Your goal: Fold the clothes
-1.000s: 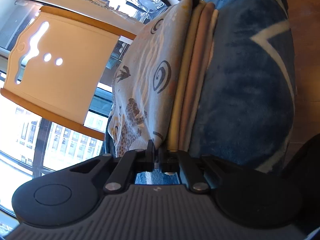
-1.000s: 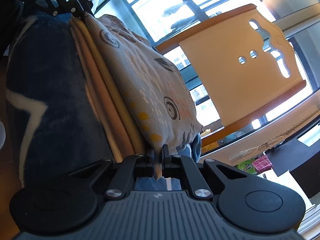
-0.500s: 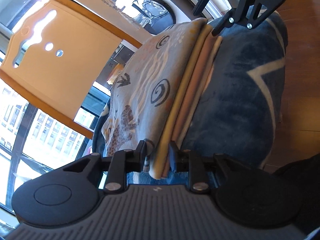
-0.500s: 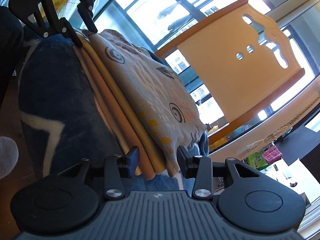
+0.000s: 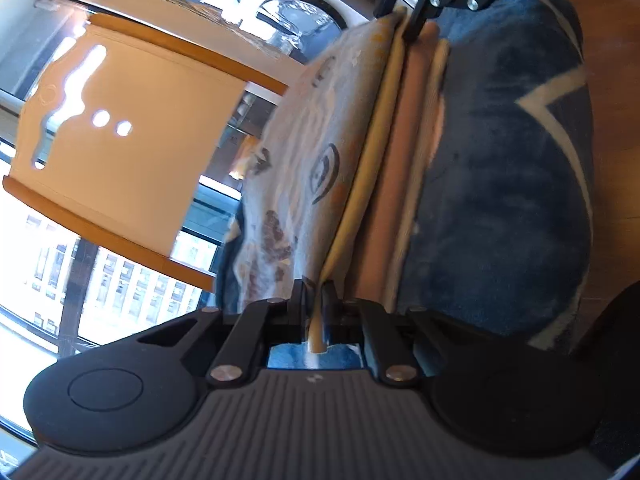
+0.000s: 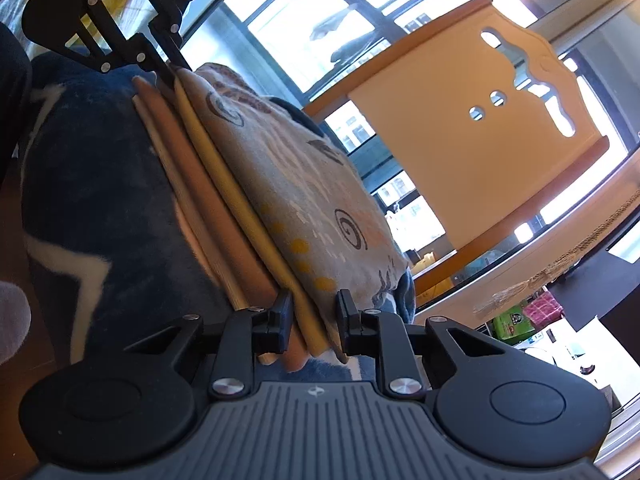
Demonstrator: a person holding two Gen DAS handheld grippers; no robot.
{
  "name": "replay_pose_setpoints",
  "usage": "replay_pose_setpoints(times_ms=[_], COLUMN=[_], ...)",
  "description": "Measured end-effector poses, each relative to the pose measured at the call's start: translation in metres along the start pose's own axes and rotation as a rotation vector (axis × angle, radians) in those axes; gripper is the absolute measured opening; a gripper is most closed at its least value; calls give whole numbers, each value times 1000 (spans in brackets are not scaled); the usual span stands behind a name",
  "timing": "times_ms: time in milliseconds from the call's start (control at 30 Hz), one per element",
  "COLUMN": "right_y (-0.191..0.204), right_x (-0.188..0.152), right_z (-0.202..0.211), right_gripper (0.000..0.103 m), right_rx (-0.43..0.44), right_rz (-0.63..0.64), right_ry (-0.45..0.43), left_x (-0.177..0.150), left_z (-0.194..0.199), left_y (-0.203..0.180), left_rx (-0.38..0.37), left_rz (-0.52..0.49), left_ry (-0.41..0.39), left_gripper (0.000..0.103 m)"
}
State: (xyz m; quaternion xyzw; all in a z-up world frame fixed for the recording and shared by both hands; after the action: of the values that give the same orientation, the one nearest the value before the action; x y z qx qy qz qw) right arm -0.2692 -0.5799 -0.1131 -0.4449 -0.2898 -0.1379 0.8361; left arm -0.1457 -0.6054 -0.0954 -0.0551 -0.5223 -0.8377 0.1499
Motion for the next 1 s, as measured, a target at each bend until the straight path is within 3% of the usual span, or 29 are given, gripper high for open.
replay_pose_setpoints(times_ms=[100, 233, 400, 533, 567, 633, 700, 767, 833, 1000], right_y=[8, 1, -2, -5, -5, -6, -8, -12, -14, -13], right_x=[-6, -6, -14, -28, -32, -38, -41, -42, -41, -36], right_z=[-4, 2, 16, 27, 29, 33, 43, 52, 61, 75], right_gripper=[23, 26, 37, 54, 57, 76, 87, 100, 102, 103], right_rx=[4, 9, 76, 136, 144, 156, 154, 140, 131, 136], right_rz=[29, -36, -288, -602, -680, -815, -920, -999, -1064, -1144], right_ry=[12, 17, 71, 134, 154, 189, 203, 207, 215, 249], left_x=[-4, -8, -20, -25, -25, -26, -25, -21, -15, -8], left_z=[-2, 7, 22, 36, 41, 49, 55, 63, 69, 79], left_y=[-9, 0, 8, 15, 16, 21, 26, 29, 32, 37], left_rx=[-22, -51, -70, -75, -75, -84, -108, -117, -111, -113], left_rz=[6, 152, 351, 548, 600, 711, 826, 917, 972, 1091], left_ry=[17, 28, 82, 122, 128, 142, 148, 130, 107, 93], left_gripper=[5, 6, 10, 38, 38, 41, 57, 88, 101, 102])
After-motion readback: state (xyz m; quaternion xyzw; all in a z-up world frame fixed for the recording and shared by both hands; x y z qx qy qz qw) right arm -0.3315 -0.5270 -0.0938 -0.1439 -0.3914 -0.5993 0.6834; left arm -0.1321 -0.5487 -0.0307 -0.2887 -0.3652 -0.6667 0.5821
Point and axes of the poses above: each gripper's, at about its wrist camera, not at the fingertips, and z roughly against the way its jaws point, y to its left, x to its top, the point moved 10 cm from there along -z, roughly the way its jaws point, and after that the axes turned 7 degrees about -z, right-handed, at the moved point
